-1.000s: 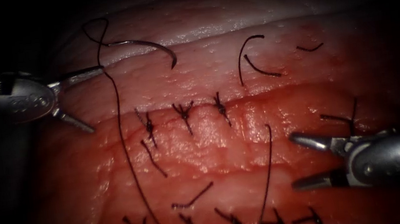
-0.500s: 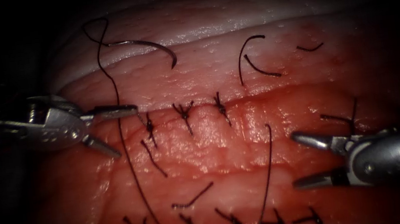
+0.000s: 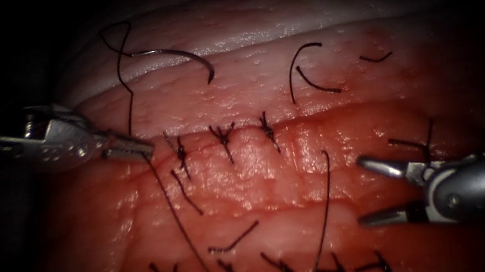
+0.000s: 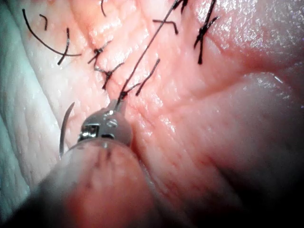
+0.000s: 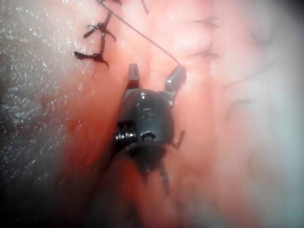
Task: Wound Closure
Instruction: Grasp thread with left needle driver, then create two wraps counter-clockwise around right needle holder
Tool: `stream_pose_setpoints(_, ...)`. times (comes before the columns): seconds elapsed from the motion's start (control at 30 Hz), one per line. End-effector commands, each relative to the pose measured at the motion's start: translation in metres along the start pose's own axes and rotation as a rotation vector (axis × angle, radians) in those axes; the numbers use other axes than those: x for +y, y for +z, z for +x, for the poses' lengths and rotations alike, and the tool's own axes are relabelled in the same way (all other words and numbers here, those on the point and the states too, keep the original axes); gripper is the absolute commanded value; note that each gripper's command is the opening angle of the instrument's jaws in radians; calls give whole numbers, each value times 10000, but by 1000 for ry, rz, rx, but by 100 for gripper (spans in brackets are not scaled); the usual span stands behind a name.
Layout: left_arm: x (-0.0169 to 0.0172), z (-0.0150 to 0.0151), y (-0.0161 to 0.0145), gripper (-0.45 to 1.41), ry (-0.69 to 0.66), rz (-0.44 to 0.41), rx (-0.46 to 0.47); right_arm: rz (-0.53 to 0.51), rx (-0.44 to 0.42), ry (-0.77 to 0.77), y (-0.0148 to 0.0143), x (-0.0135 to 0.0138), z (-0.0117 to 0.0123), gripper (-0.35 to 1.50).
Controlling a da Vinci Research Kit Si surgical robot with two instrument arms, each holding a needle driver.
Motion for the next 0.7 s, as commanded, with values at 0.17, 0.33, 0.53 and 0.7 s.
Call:
stream_pose_setpoints(0.17, -52, 14, -32, -45, -103, 254, 86, -34, 47, 47, -6, 25, 15, 88)
stream_pose_setpoints(0.33, -95, 22, -55, -45, -174, 400, 137, -70, 72, 90, -3, 43, 36, 74)
stream_pose_setpoints(0.53, -109, 26, -42, -45, -224, 429, 174, -101, 75, 143, 19, 48, 49, 51)
stream_pose_setpoints(0.7, -96, 25, -17, -45, -237, 434, 195, -116, 69, 165, 43, 49, 51, 9)
